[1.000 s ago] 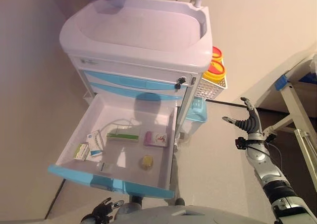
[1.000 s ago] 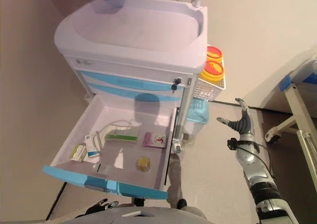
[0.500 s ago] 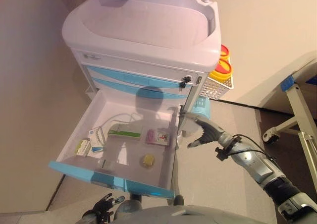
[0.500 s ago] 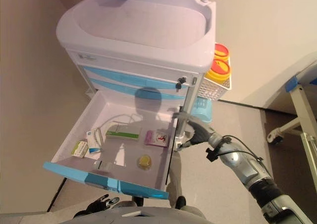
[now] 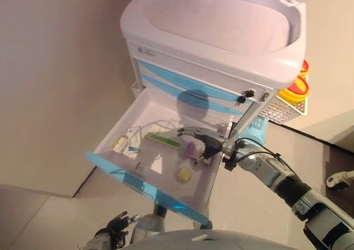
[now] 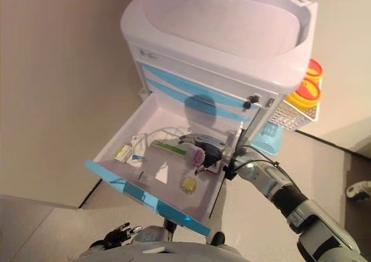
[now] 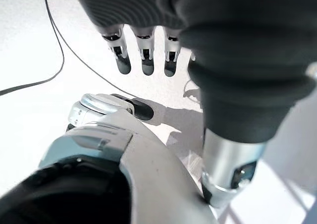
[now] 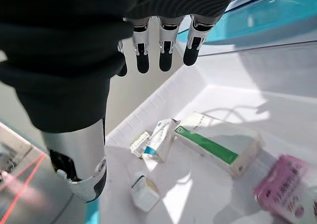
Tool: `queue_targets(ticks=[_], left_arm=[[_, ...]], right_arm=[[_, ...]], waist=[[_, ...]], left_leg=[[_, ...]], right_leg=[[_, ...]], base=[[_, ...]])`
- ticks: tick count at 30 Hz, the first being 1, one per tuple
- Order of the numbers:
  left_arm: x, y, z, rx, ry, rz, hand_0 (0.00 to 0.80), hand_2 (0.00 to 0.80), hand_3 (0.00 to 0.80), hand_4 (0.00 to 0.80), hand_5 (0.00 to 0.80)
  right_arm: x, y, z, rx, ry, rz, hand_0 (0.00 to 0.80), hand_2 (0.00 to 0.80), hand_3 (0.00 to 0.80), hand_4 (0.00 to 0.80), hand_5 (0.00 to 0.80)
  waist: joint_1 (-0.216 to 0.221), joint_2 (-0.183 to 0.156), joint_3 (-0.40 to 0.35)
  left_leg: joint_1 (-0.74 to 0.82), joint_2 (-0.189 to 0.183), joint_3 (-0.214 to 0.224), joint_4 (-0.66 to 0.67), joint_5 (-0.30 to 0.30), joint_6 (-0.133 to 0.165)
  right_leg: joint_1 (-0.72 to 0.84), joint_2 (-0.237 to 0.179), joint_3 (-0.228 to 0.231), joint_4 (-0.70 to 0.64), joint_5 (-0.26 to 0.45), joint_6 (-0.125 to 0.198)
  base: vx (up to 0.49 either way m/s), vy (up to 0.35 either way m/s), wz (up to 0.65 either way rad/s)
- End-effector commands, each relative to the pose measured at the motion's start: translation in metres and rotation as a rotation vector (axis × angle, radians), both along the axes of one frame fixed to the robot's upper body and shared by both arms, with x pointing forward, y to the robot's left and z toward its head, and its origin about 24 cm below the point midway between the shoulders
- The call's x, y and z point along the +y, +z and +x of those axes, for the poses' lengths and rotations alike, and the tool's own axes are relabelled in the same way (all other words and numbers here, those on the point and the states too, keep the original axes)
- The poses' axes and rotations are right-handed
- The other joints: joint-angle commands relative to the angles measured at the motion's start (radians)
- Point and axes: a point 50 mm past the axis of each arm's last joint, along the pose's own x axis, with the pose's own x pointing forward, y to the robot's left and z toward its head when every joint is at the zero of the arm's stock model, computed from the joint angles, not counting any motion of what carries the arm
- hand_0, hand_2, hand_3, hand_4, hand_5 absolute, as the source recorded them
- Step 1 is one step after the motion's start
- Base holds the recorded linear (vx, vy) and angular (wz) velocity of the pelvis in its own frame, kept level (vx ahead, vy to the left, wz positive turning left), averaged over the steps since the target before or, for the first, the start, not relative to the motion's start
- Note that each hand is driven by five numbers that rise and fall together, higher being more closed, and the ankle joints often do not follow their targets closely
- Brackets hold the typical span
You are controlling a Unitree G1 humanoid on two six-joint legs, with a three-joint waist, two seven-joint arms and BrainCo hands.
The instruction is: Open the drawer and pick up the medicine
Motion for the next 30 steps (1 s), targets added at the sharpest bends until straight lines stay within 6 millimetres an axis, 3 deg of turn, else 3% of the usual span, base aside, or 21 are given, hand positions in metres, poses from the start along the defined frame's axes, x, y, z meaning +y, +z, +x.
queue_targets(ticks=[1,11,22,30], left_arm=[[-0.001,-0.002,-0.007,0.036,-0.057,0.015,0.0,0.0,0.0,0.0,0.0],[-0.003,0.0,0.002,0.014,-0.123,0.024,0.0,0.0,0.0,0.0,0.0],[0.002,0.001,0.005,0.021,-0.158,0.073,0.0,0.0,0.0,0.0,0.0],[0.006,0.004,0.007,0.0,-0.185,0.054,0.0,0.0,0.0,0.0,0.0]], right_arm=[[0.02,-0.001,0.006,-0.074,0.042,-0.031,0.0,0.0,0.0,0.0,0.0],[0.011,-0.047,0.005,-0.153,0.13,-0.351,0.0,0.0,0.0,0.0,0.0],[0.017,-0.056,0.002,-0.19,0.192,-0.392,0.0,0.0,0.0,0.0,0.0],[0.009,-0.065,-0.004,-0.17,0.174,-0.404,0.0,0.0,0.0,0.0,0.0]], waist=[[0.046,-0.014,-0.014],[0.113,-0.007,-0.002],[0.137,-0.05,-0.001],[0.137,-0.05,-0.001]], left_leg=[[-0.01,-0.043,0.021,0.072,-0.166,0.014],[-0.026,-0.049,-0.029,0.071,-0.149,0.017],[-0.028,-0.041,-0.04,0.054,-0.142,0.012],[-0.033,-0.042,-0.047,0.051,-0.139,0.012]], right_leg=[[-0.079,-0.07,0.039,0.136,-0.067,0.034],[-0.074,-0.085,-0.01,0.15,-0.07,0.039],[-0.071,-0.075,-0.023,0.135,-0.06,0.045],[-0.075,-0.073,-0.027,0.131,-0.06,0.042]], base=[[0.051,0.036,0.28],[0.022,-0.012,0.19],[0.01,-0.056,0.02],[0.0,0.0,0.0]])
